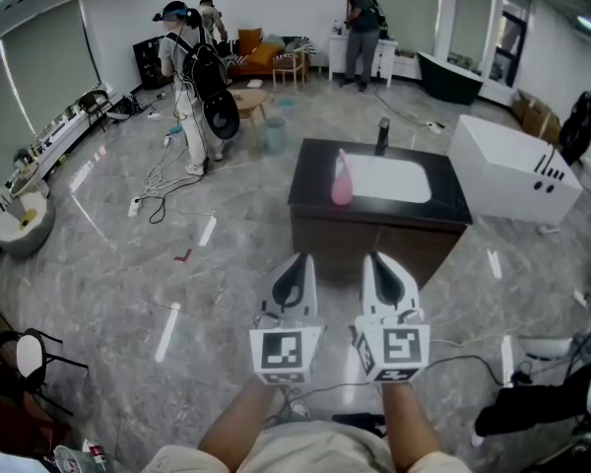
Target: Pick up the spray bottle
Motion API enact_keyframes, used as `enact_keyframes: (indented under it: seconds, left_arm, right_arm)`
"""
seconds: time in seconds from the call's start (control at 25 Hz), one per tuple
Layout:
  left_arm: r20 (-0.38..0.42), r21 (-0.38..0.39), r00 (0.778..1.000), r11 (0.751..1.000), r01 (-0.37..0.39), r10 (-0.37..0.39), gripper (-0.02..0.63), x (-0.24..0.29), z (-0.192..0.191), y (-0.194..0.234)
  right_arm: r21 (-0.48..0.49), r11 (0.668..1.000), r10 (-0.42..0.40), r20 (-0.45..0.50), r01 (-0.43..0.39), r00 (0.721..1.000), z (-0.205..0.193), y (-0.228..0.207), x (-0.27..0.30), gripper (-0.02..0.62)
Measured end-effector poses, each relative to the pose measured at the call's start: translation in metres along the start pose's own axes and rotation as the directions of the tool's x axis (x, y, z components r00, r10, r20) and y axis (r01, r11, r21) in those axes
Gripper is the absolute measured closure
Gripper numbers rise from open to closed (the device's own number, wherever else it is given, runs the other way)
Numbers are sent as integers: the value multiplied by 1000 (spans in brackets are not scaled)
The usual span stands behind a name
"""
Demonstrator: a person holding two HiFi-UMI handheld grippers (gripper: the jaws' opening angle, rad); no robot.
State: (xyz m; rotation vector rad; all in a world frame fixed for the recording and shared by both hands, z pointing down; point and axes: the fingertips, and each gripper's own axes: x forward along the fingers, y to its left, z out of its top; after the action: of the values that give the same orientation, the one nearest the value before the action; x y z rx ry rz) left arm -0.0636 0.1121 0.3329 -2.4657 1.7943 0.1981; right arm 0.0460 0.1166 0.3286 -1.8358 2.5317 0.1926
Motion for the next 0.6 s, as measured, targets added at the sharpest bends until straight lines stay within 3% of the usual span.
enact_keyframes:
  seconds: [0.32,0.6]
  left_arm:
    - [-4,-24,1000,999,27,-27,604,24,-13,26]
    - [-10,-18,999,999,39,-39,604,47,-25,27]
  right_arm:
    - [-40,999,-13,15,14,1000,-8,17,31,589]
    - [-30,999,-24,9,24,1000,-16,5,54,589]
